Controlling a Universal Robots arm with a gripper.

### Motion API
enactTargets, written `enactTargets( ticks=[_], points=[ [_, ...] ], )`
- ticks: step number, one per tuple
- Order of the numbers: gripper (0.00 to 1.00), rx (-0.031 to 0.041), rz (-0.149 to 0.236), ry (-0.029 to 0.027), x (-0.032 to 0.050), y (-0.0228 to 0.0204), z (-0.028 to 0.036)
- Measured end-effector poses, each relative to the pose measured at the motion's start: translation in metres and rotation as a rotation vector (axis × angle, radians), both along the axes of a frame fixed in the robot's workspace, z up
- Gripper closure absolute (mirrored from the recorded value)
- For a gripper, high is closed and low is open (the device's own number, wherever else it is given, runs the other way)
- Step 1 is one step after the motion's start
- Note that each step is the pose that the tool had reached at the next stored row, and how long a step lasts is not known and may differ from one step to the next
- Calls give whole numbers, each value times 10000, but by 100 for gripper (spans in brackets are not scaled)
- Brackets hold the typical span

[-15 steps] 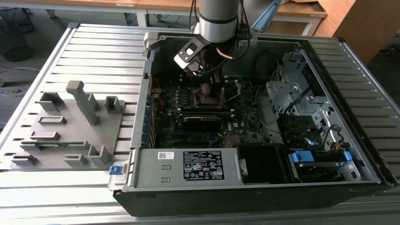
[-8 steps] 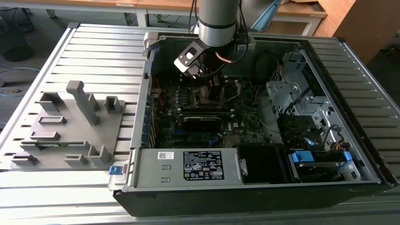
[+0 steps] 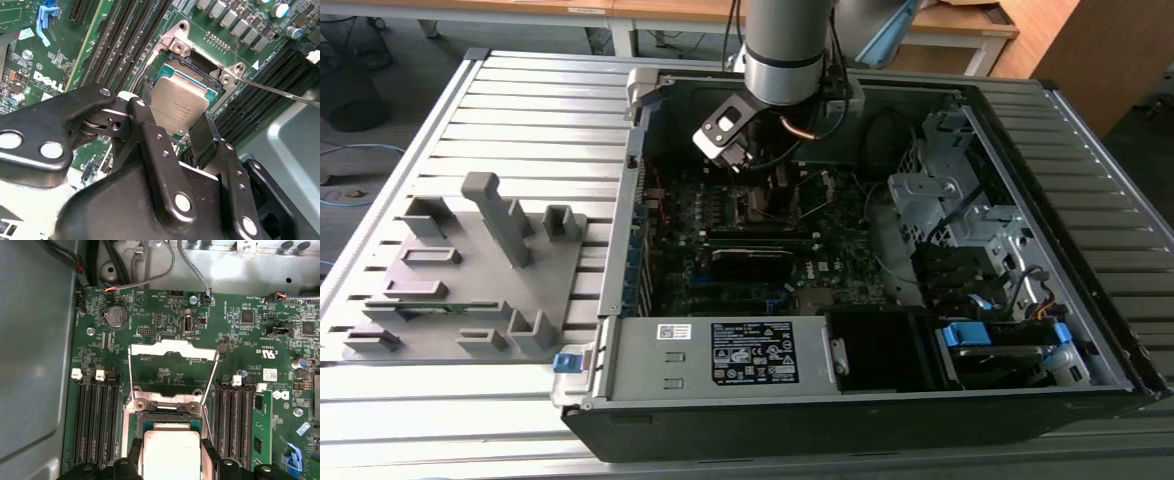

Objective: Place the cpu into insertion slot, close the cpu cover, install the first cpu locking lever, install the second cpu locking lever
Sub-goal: 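Place the cpu into insertion slot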

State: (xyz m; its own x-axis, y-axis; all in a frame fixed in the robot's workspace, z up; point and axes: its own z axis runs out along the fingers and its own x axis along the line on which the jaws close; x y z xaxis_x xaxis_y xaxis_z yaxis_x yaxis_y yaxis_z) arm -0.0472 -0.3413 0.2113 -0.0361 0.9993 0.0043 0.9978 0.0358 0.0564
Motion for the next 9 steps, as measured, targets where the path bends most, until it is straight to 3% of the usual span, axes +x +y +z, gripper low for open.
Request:
enactTargets(
  ticks=[9],
  points=[
    [46, 0, -108, 0, 3, 0, -98]
  ],
)
